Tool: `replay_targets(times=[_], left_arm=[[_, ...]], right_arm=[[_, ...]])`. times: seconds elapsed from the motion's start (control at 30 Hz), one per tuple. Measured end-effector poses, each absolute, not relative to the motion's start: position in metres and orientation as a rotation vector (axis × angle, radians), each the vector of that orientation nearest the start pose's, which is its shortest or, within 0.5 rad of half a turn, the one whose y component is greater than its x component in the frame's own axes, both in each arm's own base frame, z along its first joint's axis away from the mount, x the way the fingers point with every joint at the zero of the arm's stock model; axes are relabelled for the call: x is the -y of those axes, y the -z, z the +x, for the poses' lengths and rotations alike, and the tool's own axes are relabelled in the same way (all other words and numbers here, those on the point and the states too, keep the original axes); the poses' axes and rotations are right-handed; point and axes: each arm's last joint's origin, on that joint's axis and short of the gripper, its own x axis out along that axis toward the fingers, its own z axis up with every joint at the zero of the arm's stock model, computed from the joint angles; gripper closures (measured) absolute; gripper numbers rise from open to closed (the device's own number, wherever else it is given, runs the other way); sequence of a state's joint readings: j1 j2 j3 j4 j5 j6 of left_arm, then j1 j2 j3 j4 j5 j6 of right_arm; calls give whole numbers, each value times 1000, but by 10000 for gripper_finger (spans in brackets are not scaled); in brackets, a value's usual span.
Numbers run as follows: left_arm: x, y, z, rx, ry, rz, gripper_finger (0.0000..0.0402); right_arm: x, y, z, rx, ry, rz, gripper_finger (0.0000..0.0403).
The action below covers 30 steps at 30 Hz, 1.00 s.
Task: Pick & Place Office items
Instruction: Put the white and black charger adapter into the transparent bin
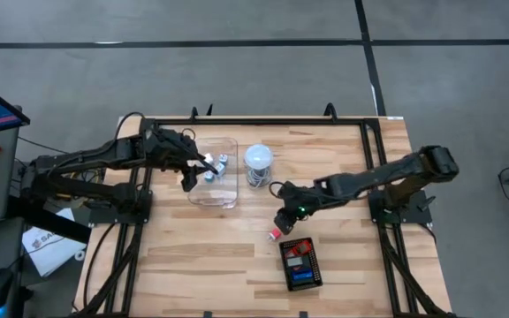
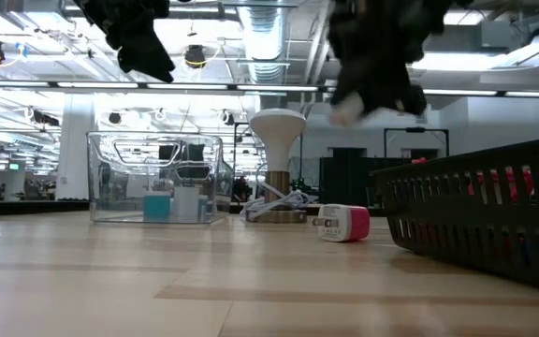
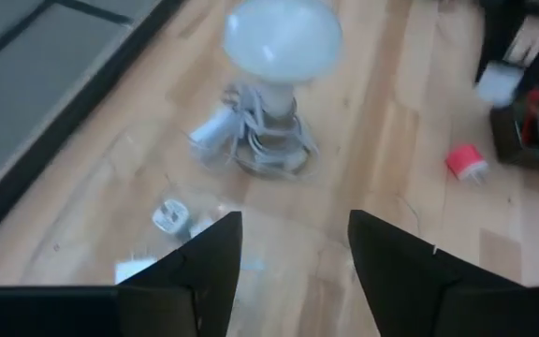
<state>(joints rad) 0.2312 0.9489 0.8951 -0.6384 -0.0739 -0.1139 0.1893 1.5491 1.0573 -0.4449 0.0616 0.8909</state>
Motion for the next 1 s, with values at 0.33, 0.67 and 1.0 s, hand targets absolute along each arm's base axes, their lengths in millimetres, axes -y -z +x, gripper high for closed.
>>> replay_targets(times=[0.33,0.67,1.0], left_arm=[[-5,-302,155,-807,-179,-255,216],[34,-306,111,-765,-200,-406,245],[56,-301,111,-776,-203,-370,274]], right_arm=[[-62,-261,329,-615,45,640,279],[-58,-270,402,-606,18,491,279],[-21,-267,465,-748,117,400,279]])
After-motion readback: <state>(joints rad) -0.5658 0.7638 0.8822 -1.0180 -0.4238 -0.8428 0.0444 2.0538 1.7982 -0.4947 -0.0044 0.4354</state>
